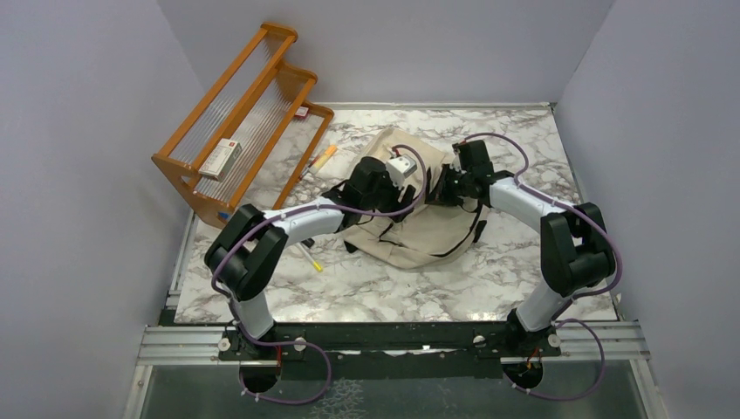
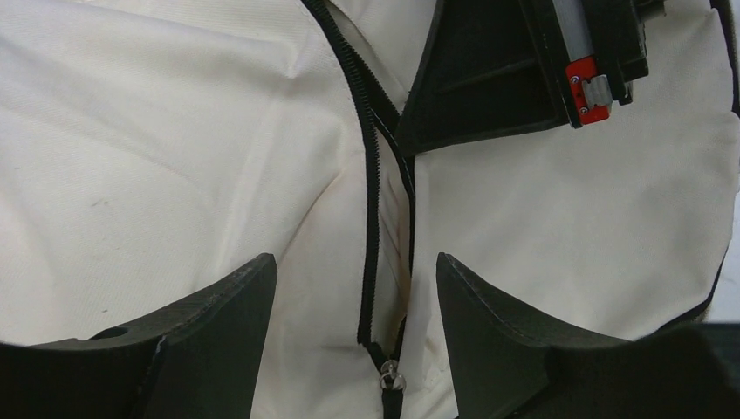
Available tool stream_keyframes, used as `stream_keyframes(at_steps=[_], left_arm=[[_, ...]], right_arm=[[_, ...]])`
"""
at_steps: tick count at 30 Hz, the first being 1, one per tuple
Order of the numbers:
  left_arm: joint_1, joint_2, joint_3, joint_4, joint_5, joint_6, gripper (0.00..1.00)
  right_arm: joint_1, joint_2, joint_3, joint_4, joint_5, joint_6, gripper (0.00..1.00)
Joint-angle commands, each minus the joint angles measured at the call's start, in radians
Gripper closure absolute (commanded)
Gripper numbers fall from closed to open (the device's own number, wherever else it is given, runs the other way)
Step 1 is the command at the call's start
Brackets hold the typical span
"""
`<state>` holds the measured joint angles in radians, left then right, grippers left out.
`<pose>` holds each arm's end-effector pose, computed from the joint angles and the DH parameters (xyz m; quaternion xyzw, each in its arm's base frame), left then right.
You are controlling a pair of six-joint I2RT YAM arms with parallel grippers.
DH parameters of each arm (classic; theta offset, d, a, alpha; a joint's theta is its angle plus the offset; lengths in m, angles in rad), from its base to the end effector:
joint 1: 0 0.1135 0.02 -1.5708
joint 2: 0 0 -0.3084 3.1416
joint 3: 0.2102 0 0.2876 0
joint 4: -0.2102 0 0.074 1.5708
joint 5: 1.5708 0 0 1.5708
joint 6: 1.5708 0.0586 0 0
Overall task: Pack the student bag
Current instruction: Unzip the student bag at the center of the board.
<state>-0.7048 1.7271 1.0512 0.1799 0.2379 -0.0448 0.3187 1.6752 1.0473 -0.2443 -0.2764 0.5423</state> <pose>0.3263 -0.2957 0.2267 0.3339 0.7873 -0.2809 0.4357 0.3738 0.1402 0.2037 0.0570 0.9301 0.2591 0.2540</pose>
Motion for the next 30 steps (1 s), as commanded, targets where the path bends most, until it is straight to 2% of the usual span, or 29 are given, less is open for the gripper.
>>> stream_keyframes(at_steps=[1, 4, 10, 12, 15, 18, 23, 30], left_arm=[[-0.022, 0.045, 0.049, 0.012, -0.052, 0.020, 0.32], [-0.029, 0.067, 0.065, -0.022, -0.090, 0.038, 0.35], [-0.030, 0.083, 0.083, -0.071, -0.204, 0.075, 0.55], [-0.031, 0.081, 0.095, -0.087, -0.223, 0.086, 0.63], [-0.030, 0.072, 0.116, -0.107, -0.227, 0.103, 0.83], [-0.030, 0.044, 0.160, -0.146, -0.203, 0.099, 0.98], [-0.033, -0.039, 0.215, -0.177, -0.194, 0.088, 1.00], [-0.032, -0.101, 0.235, -0.209, -0.392, 0.109, 1.00]], right_arm=[[0.005, -0.011, -0.016, 0.001, -0.023, 0.005, 1.00], [0.005, -0.012, -0.016, -0.002, -0.025, 0.003, 0.99], [0.005, -0.018, -0.030, 0.010, -0.029, 0.004, 1.00], [0.005, -0.017, -0.032, 0.010, -0.033, 0.003, 0.99], [0.005, -0.016, -0.034, 0.014, -0.034, 0.004, 1.00], [0.005, -0.018, -0.034, 0.011, -0.033, 0.008, 1.00], [0.005, -0.025, -0.031, 0.015, -0.007, 0.014, 1.00], [0.002, -0.072, -0.023, -0.009, 0.104, 0.029, 1.00]])
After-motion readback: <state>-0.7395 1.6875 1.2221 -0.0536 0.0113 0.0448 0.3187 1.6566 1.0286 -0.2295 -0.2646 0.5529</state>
